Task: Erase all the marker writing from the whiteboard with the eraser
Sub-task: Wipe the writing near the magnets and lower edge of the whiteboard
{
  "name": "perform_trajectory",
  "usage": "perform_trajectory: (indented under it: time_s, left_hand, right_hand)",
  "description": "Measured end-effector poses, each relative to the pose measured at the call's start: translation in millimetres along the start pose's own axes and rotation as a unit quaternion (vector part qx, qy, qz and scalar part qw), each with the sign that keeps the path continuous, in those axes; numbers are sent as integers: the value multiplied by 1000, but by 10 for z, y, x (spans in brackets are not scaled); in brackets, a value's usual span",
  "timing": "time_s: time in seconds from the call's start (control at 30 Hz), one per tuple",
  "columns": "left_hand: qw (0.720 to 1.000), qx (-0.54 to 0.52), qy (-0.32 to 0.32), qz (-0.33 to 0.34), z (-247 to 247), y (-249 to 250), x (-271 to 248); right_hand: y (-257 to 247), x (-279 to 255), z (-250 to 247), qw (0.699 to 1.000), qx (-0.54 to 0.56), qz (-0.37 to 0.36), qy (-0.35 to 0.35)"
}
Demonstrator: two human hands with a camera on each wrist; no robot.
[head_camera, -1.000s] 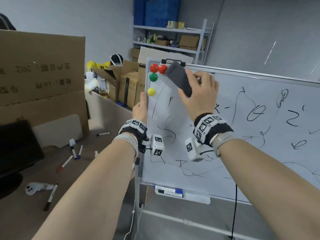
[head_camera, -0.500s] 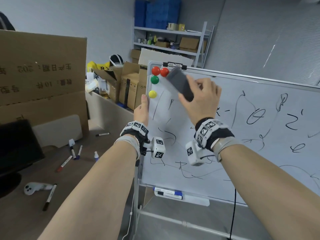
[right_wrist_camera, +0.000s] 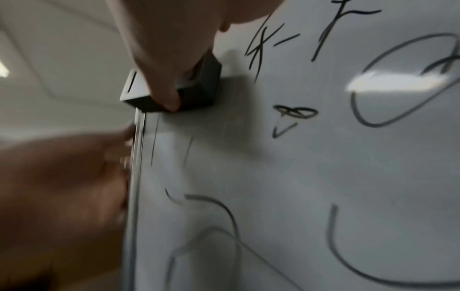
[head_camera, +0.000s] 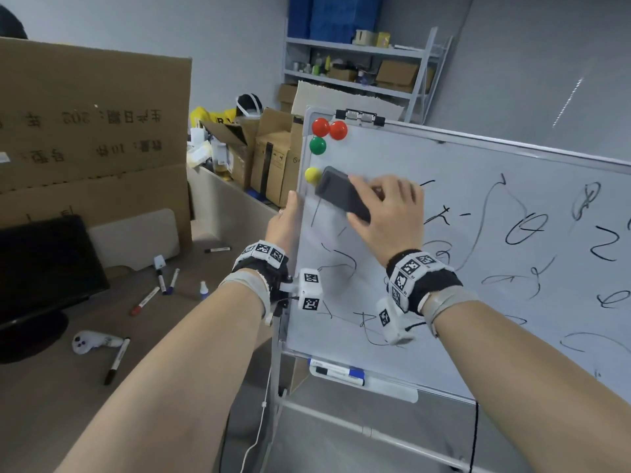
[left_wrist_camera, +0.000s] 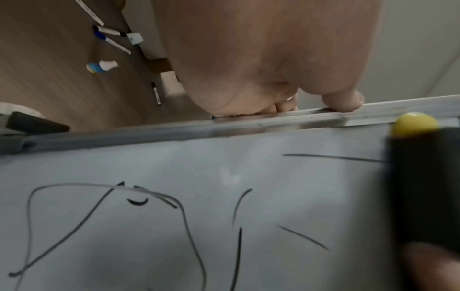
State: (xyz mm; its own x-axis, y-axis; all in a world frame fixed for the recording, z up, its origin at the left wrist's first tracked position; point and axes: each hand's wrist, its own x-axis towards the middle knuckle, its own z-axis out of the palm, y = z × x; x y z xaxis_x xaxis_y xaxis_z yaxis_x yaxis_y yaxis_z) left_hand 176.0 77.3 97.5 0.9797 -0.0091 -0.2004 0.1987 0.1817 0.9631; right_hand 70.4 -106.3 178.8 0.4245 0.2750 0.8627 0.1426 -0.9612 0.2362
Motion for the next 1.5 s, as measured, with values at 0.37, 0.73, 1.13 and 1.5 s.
perform_trajectory:
  time_s: [0.37, 0.73, 1.13, 1.5]
  left_hand:
    - [994, -88, -61, -2, 4, 304, -724]
    - [988, -137, -63, -21, -75, 245, -718]
    - [994, -111, 13, -15, 86, -201, 193]
    - [988, -147, -37, -30, 100, 89, -203]
  right_hand:
    - [-105, -209, 92, 999, 10, -31, -37]
    - [-334, -451, 257, 995, 48, -32, -76]
    - [-26, 59, 29, 1000, 17, 18, -1]
    - [-153, -186, 107, 998, 12, -1, -70]
